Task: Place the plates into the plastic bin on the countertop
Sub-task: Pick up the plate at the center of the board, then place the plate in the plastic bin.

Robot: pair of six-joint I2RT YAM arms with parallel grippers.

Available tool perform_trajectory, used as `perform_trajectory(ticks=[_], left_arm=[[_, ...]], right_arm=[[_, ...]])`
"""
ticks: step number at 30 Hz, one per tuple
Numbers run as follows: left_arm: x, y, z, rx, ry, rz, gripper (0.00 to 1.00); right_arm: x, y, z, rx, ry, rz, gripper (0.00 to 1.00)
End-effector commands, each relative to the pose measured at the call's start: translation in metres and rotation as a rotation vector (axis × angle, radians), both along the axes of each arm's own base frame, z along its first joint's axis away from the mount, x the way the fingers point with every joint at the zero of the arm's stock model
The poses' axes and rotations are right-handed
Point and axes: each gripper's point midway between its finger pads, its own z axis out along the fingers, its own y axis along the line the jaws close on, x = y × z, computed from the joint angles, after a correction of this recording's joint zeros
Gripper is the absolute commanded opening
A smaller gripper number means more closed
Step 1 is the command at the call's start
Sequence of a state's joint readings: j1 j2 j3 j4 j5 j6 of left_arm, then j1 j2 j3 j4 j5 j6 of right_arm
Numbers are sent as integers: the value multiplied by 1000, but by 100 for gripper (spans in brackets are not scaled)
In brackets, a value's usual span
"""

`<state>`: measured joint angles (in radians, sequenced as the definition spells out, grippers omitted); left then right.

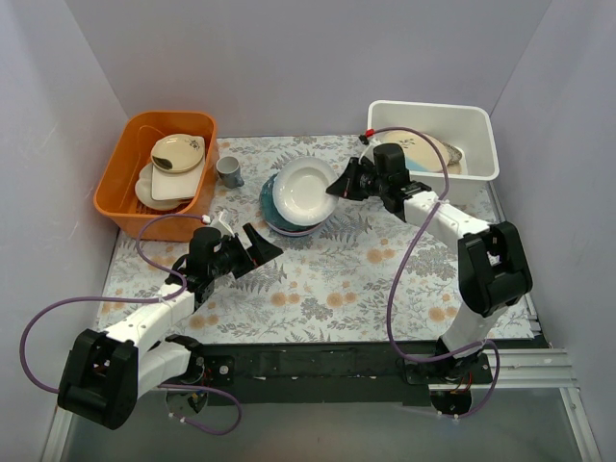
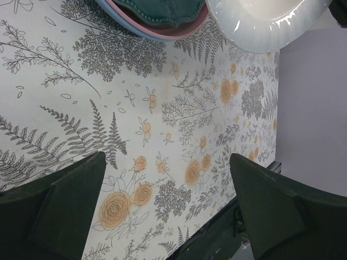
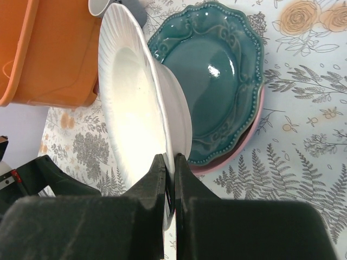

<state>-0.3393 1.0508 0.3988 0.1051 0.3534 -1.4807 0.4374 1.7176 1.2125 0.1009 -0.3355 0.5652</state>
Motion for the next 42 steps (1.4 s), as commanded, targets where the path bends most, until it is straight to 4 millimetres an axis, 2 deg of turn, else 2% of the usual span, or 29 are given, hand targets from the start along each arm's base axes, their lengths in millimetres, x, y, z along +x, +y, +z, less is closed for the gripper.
perform_trajectory(ticks=[1,10,22,28,42], left_arm=[[-2,0,4,-3,-24,-12,98],[-2,-1,1,-11,-15,-14,98],[-4,-1,0,-25,-19,-13,98],[-3,-4,-3,-35,-17,-27,98],[-4,-13,-10,-53,-2,-79,98]], right_arm=[[11,-9,83,78,-204,-13,1],[16,-42,102,95,-228,-53,1],[23,-86,107,116,-229,-108,1],[24,-110,103,118,-218,-153,1],[23,-142,111,115,-232,-230,1]])
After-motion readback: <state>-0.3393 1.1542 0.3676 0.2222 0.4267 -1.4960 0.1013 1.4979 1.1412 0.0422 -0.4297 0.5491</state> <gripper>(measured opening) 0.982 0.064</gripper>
